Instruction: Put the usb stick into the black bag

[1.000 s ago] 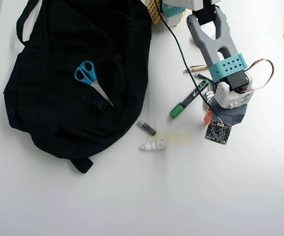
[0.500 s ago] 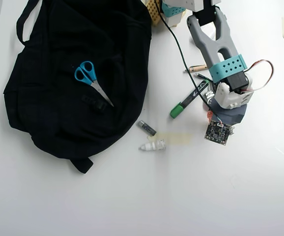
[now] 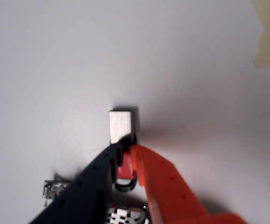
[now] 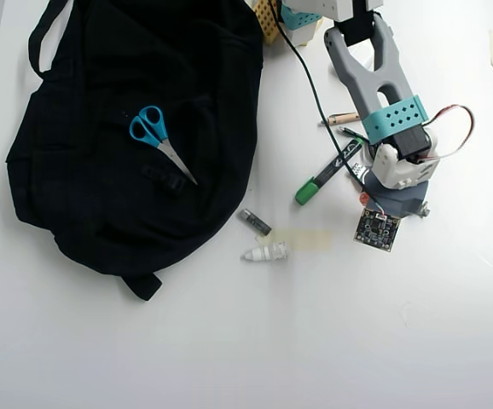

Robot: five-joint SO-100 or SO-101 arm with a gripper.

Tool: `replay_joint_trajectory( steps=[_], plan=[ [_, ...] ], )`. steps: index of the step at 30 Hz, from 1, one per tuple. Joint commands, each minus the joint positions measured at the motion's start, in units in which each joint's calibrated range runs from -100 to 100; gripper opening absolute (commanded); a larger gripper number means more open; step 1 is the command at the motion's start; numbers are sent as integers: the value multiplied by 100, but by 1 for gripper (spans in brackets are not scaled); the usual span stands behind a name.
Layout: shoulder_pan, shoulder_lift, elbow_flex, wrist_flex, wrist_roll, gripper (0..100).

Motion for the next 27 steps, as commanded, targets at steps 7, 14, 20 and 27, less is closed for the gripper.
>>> replay_joint_trajectory(
  steps=[7,14,20,27],
  plan=[
    [-135,157,-598,121,41,10],
    [-293,157,-1209,319,109,17],
    [-322,240,-1442,707,114,17],
    [-390,282,-1352,707,114,17]
  ],
)
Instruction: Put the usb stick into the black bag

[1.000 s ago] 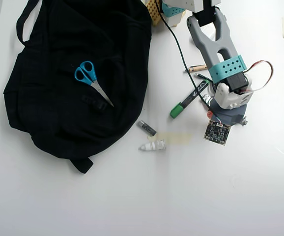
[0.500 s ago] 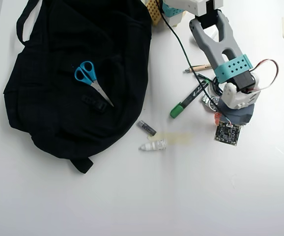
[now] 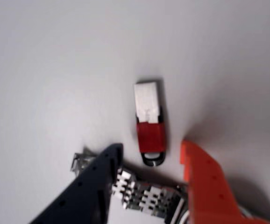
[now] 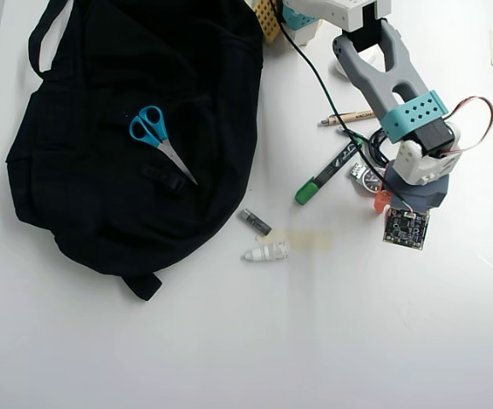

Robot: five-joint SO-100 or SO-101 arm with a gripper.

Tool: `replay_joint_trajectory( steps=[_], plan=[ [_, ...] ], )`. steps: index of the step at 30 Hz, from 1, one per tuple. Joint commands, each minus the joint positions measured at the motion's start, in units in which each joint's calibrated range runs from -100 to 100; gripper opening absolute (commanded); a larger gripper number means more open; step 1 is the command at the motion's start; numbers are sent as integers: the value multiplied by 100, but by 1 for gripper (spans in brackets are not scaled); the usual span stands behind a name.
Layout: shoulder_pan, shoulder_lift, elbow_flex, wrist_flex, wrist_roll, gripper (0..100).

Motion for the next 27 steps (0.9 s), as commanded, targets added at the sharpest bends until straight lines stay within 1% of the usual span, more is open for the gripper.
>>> replay_joint_trajectory(
  steps=[1,23,25,27],
  plan=[
    [-74,31,13,68,26,17],
    [-59,239,255,7,26,17],
    [-67,247,273,42,21,14],
    [-59,247,300,76,0,7]
  ],
)
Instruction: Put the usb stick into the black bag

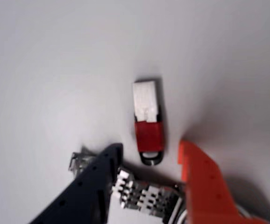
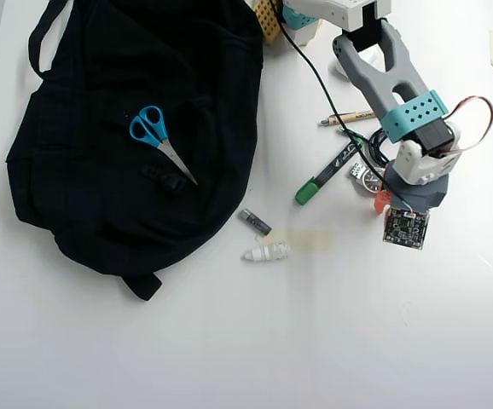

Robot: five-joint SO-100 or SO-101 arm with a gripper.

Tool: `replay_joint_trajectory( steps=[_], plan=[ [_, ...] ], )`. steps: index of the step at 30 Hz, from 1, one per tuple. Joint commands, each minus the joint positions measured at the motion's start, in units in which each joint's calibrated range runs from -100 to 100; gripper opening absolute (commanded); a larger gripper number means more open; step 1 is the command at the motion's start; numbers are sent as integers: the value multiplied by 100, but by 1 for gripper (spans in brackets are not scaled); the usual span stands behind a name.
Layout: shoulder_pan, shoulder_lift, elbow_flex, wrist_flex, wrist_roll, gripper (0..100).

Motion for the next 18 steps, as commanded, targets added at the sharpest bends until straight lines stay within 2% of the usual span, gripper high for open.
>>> replay_joint_trajectory(
  steps=[1,18],
  plan=[
    [-37,97,192,94,-16,3],
    [15,-19,174,145,16,2]
  ],
)
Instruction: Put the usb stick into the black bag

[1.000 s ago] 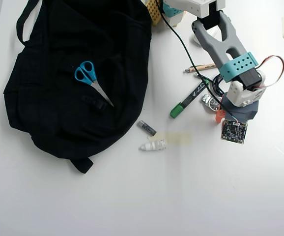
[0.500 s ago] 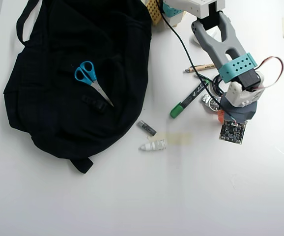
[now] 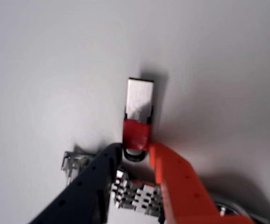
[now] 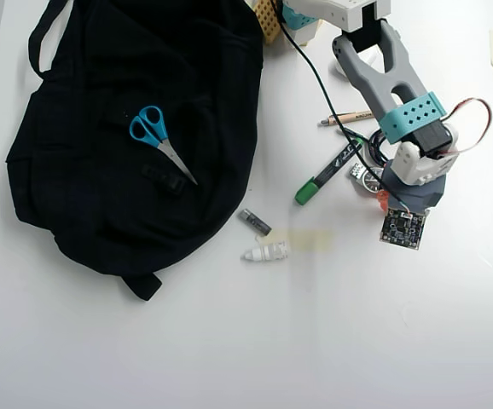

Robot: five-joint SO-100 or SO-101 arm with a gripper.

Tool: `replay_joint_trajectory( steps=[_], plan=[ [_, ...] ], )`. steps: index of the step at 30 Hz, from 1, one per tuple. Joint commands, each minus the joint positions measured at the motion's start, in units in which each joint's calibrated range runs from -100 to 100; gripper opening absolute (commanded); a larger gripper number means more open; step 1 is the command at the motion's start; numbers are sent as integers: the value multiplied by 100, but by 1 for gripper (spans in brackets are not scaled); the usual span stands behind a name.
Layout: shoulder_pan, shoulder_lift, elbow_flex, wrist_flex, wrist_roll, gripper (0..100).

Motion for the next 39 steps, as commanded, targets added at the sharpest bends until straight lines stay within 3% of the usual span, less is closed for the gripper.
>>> replay_joint_trajectory(
  steps=[1,9,20,28,39],
  plan=[
    [53,-61,17,232,21,2],
    [330,-401,-1331,1377,220,2],
    [606,-418,-1987,1989,267,2],
    [1309,-418,-3433,3195,272,2],
    [1324,-276,-3622,3177,267,2]
  ],
)
